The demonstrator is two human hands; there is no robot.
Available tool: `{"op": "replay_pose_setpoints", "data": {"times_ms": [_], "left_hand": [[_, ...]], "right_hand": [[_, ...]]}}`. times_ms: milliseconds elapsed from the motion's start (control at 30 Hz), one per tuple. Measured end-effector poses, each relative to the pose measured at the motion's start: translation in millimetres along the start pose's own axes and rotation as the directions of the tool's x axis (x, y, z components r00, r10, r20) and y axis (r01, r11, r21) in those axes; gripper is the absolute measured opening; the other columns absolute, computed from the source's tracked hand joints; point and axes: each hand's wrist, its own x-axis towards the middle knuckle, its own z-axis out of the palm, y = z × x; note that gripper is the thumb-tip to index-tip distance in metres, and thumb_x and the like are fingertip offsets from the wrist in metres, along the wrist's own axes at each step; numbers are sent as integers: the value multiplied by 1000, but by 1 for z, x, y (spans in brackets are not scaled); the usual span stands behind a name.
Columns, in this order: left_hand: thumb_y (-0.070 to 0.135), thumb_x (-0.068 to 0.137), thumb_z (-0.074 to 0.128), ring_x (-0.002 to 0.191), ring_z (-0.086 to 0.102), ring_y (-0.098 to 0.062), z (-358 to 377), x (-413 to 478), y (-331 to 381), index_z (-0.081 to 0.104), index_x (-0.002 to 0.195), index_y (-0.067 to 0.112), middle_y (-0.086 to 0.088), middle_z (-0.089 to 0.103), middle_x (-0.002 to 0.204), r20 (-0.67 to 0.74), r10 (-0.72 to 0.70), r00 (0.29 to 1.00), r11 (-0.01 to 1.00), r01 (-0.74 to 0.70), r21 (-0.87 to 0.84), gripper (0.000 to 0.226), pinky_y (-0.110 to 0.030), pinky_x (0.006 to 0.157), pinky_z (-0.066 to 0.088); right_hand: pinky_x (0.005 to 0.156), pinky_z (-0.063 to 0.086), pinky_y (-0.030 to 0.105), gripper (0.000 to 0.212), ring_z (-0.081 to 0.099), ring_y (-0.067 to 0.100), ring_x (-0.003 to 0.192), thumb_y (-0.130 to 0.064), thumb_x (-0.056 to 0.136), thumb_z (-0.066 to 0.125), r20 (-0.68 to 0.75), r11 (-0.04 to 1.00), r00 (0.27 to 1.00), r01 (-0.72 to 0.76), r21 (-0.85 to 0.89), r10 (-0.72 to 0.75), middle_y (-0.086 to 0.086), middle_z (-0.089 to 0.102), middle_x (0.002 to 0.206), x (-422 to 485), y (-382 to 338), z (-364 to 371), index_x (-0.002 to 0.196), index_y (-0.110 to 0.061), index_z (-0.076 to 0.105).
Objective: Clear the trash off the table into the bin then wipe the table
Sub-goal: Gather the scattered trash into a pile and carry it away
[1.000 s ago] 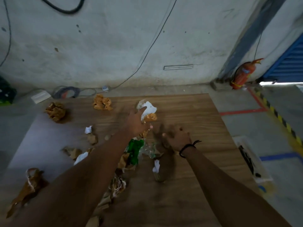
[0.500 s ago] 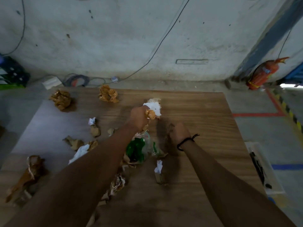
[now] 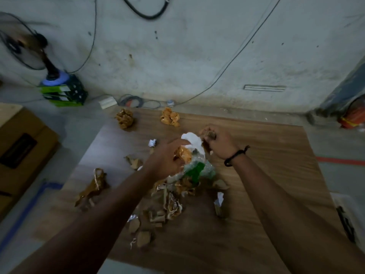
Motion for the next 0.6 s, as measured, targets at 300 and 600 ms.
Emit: {"op": "replay_pose_setpoints", "data": {"times_ms": [300, 600], "left_hand": [[15, 87, 61, 143, 26, -28, 65, -51, -50, 30, 147, 13, -11, 19, 158, 180, -233, 956, 971, 221, 87, 67, -34, 115, 27], [56, 78, 33, 147, -12, -19, 83, -53, -46, 7, 151, 15, -8, -6, 161, 250, -219, 943, 946, 143, 290, 88, -56, 114, -14]], "right_hand": [[117, 18, 35, 48, 32, 24, 139, -33, 98, 26, 175, 935, 977, 174, -308, -124, 7, 44, 147, -50, 30, 104, 135, -15, 52], [112, 25, 26, 49, 41, 24, 135, -25, 95, 31, 111, 982, 993, 63, -180, -43, 11, 48, 144, -70, 62, 127, 138, -9, 48]]}}
